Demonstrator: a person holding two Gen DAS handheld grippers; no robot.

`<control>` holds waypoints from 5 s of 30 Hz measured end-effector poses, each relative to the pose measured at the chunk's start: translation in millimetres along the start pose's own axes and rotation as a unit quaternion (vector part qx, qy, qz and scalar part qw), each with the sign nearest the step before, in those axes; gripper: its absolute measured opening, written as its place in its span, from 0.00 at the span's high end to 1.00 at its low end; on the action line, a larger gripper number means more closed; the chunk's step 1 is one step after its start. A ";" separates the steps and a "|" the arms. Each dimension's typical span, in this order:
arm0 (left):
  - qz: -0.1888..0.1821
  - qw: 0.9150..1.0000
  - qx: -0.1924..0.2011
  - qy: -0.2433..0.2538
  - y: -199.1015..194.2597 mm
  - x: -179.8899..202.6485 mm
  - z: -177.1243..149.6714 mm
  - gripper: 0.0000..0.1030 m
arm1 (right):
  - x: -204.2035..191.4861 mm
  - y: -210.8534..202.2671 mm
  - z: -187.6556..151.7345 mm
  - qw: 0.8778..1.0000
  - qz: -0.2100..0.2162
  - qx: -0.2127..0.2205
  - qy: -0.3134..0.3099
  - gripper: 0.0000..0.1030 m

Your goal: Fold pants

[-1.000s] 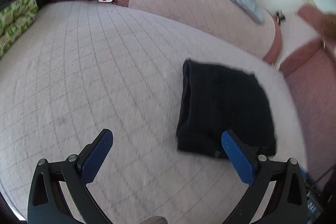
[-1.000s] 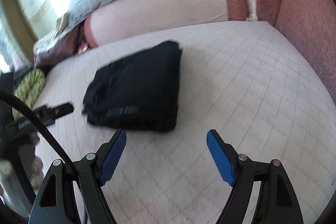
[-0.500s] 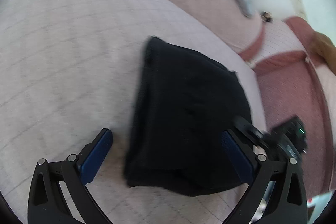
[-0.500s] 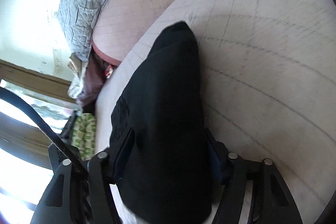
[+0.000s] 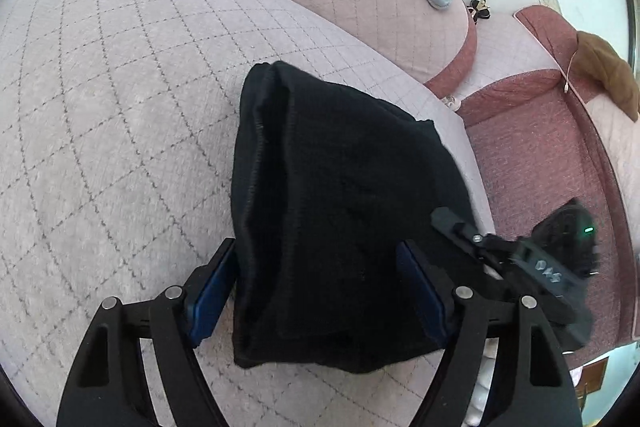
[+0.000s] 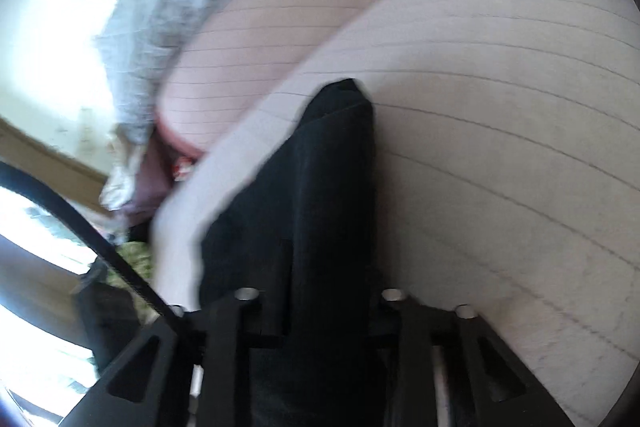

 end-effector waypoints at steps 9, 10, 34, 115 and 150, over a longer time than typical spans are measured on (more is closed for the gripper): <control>-0.022 0.998 0.064 0.011 -62.2 16.3 22.8 0.24 | -16.6 -65.1 16.0 0.995 -0.025 0.089 -0.030 0.51; -0.021 0.998 0.059 0.015 -60.1 17.2 20.1 0.24 | -25.5 -70.8 12.5 0.995 0.004 0.090 -0.029 0.51; 0.108 0.937 0.300 0.139 -202.3 26.9 -57.3 0.01 | -88.5 -139.8 -103.0 0.986 -0.051 0.062 -0.149 0.30; 0.227 0.941 0.200 0.153 -133.2 -22.8 -131.1 0.00 | -42.9 -111.7 -172.5 0.956 -0.218 -0.001 -0.198 0.24; 0.227 0.953 0.152 0.129 -113.8 -37.7 -135.9 0.00 | -44.2 -103.4 -176.6 0.951 -0.221 -0.016 -0.217 0.21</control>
Point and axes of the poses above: each gripper's, at about its wrist camera, not at the fingertips, and y roughly the way its jaws point, x to its right, z to its top, the point moved 10 cm from there along y, roughly the way its jaws point, and after that the axes turned 15 degrees about -y, right-handed, at the moved point
